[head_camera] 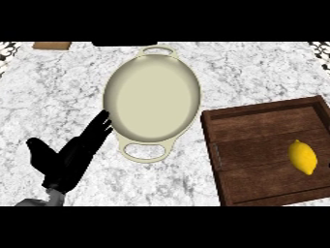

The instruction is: Pick the lemon from the tray and place it in the pot

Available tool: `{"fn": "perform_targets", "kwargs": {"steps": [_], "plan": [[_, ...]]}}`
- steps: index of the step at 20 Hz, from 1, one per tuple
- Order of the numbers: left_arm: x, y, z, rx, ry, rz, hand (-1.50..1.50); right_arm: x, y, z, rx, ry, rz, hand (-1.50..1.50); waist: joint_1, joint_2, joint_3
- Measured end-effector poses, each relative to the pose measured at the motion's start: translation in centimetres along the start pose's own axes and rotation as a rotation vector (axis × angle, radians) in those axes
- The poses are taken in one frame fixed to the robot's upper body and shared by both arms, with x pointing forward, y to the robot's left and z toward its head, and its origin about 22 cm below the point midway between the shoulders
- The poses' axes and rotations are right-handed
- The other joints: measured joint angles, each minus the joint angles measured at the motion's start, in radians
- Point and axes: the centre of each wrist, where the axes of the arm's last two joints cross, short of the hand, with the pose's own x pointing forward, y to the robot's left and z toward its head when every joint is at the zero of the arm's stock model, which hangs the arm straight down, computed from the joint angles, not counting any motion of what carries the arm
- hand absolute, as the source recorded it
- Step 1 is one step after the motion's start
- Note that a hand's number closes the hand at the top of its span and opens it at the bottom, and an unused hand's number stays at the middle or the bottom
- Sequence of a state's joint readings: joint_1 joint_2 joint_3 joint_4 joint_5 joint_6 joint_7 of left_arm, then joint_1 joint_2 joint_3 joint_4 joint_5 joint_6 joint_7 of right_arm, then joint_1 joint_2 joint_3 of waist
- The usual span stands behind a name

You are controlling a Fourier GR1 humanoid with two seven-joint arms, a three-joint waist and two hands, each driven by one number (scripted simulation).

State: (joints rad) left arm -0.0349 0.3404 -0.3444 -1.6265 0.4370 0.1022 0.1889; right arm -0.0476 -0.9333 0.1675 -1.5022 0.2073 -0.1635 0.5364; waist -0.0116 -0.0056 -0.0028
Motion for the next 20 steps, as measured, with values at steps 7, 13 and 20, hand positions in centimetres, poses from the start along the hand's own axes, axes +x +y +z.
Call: {"fn": "perform_targets", "kwargs": {"steps": [7, 13, 20], "plan": [[0.1, -0.1, -0.2, -0.005, -0.004, 0.006, 0.00, 6.7, -5.3, 3.1, 0.123, 0.100, 0.004, -1.50, 0.005, 0.001, 0.000], [0.7, -0.3, -0.6, -0.011, -0.003, 0.009, 0.00, 8.9, -6.1, 4.8, 0.172, 0.116, -0.048, -1.50, 0.011, 0.003, 0.001], [0.5, 0.0, -0.7, -0.012, -0.008, 0.004, 0.00, 9.8, -2.7, 4.3, 0.210, 0.123, -0.088, -1.50, 0.016, 0.006, 0.002]]}}
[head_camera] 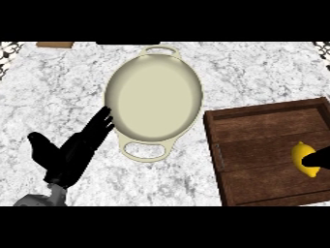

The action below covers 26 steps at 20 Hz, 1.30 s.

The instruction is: Pick the lemon from the tray and place it in the pot

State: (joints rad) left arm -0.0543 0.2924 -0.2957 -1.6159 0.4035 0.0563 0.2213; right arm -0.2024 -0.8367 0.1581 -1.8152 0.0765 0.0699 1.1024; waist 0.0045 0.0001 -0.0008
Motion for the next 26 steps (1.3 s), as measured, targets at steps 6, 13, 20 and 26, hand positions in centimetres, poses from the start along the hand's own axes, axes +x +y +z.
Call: {"fn": "perform_targets", "kwargs": {"steps": [6, 13, 20, 26], "plan": [[-0.2, -0.7, 0.3, -0.002, 0.001, 0.004, 0.00, -0.5, 2.4, -1.3, 0.015, 0.037, 0.034, -1.50, 0.000, 0.000, 0.000], [0.1, 0.4, 0.5, -0.002, -0.002, 0.006, 0.00, -1.9, 4.2, -2.1, -0.020, 0.108, 0.136, -1.50, -0.003, 0.000, 0.000], [-0.2, 0.2, 0.0, 0.000, -0.001, 0.006, 0.00, -2.6, 5.8, -3.0, -0.006, 0.141, 0.158, -1.50, -0.003, 0.000, 0.000], [0.4, -0.7, -0.2, -0.002, 0.001, 0.003, 0.00, -3.7, 6.6, -3.7, 0.004, 0.175, 0.161, -1.50, -0.004, 0.000, 0.001]]}}
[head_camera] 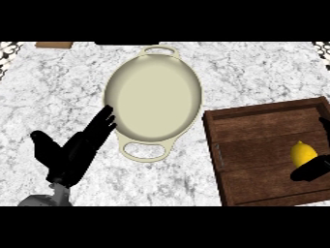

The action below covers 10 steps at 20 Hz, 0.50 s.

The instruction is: Pick the lemon from the tray and place it in the pot

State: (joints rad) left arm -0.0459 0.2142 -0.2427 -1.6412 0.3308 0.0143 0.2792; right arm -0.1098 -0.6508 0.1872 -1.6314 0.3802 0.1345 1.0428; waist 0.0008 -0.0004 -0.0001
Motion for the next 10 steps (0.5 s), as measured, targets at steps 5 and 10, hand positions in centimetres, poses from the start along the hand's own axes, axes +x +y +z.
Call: {"fn": "perform_targets", "kwargs": {"steps": [5, 10], "plan": [[-0.4, 0.7, 0.2, -0.001, 0.001, -0.003, 0.00, 0.3, 0.8, -0.6, 0.006, 0.013, 0.000, -1.50, 0.001, 0.000, 0.000], [-0.6, 0.6, 0.3, 0.003, 0.000, -0.005, 0.00, -0.2, 1.6, -1.6, 0.016, 0.040, 0.016, -1.50, 0.001, 0.000, 0.000]]}}
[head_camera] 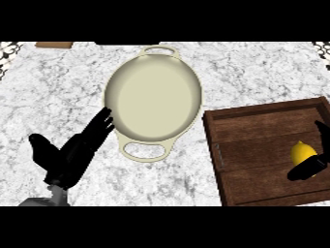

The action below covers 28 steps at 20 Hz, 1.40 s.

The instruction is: Pick the lemon from the tray and place it in the pot

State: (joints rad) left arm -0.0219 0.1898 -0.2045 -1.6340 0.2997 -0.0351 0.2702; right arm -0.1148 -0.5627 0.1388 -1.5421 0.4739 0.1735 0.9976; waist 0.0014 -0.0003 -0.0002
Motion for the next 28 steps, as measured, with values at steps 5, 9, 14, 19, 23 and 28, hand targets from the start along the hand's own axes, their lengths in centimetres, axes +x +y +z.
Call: {"fn": "perform_targets", "kwargs": {"steps": [5, 9, 14, 19, 23, 28], "plan": [[-0.3, 0.1, 0.5, -0.001, 0.003, 0.002, 0.00, -0.6, 0.4, -0.6, 0.004, 0.023, 0.009, -1.50, 0.000, 0.000, 0.000], [-0.2, 0.6, -0.1, -0.003, 0.005, 0.007, 0.00, -0.6, 1.0, -1.3, 0.013, 0.039, 0.009, 1.50, -0.001, 0.000, 0.000], [-0.5, 0.1, -0.5, -0.006, 0.005, 0.008, 0.00, -1.1, 1.4, -1.9, 0.050, -0.036, -0.018, 1.50, -0.001, 0.000, -0.001], [-0.3, -0.1, 0.5, -0.002, 0.004, 0.002, 0.00, -0.9, 2.0, -2.6, 0.033, -0.092, -0.014, 1.50, 0.001, -0.002, -0.002], [-0.1, 0.2, -0.1, -0.006, 0.005, 0.004, 0.00, -0.6, 2.7, -2.3, 0.018, -0.120, 0.003, 1.50, 0.000, -0.001, -0.002], [0.1, 0.3, 0.0, -0.003, 0.004, 0.002, 0.00, 2.6, 6.2, 1.5, 0.058, -0.339, 0.087, 1.50, 0.001, -0.003, -0.004]]}}
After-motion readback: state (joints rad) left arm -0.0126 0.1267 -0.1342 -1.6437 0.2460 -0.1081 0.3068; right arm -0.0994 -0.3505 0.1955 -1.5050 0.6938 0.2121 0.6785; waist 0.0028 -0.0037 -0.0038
